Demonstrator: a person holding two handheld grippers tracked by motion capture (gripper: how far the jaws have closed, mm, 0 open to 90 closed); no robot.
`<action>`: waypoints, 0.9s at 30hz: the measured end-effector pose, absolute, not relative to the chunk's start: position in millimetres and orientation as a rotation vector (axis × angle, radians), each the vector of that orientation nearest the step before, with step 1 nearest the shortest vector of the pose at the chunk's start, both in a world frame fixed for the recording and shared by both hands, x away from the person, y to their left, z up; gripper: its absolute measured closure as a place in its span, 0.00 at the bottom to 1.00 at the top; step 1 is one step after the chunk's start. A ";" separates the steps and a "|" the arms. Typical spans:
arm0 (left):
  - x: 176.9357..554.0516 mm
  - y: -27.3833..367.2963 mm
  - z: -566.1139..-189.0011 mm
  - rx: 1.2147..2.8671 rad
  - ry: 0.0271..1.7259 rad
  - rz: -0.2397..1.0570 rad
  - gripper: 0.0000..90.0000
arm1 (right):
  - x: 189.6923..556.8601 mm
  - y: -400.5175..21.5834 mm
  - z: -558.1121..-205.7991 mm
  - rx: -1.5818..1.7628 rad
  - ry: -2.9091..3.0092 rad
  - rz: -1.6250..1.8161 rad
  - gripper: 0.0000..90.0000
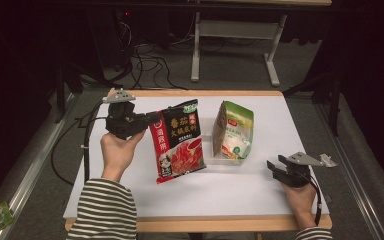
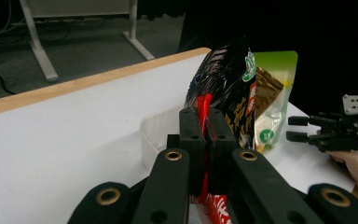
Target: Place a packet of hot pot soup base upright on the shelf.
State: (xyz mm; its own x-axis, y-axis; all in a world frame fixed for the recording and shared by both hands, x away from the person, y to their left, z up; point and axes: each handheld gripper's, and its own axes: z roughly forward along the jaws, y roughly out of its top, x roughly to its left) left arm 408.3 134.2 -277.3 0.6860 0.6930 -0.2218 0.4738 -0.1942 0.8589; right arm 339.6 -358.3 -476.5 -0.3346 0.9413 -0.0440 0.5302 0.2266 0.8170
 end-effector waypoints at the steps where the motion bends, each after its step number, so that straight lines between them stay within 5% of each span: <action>1: 410.0 133.0 -276.5 1.841 0.921 0.263 0.99 | 339.6 -358.7 -476.5 1.349 1.956 0.987 0.51; 27: 438.1 105.4 -273.2 1.807 0.986 0.371 0.98 | 337.2 -364.7 -475.7 1.369 1.908 1.051 0.49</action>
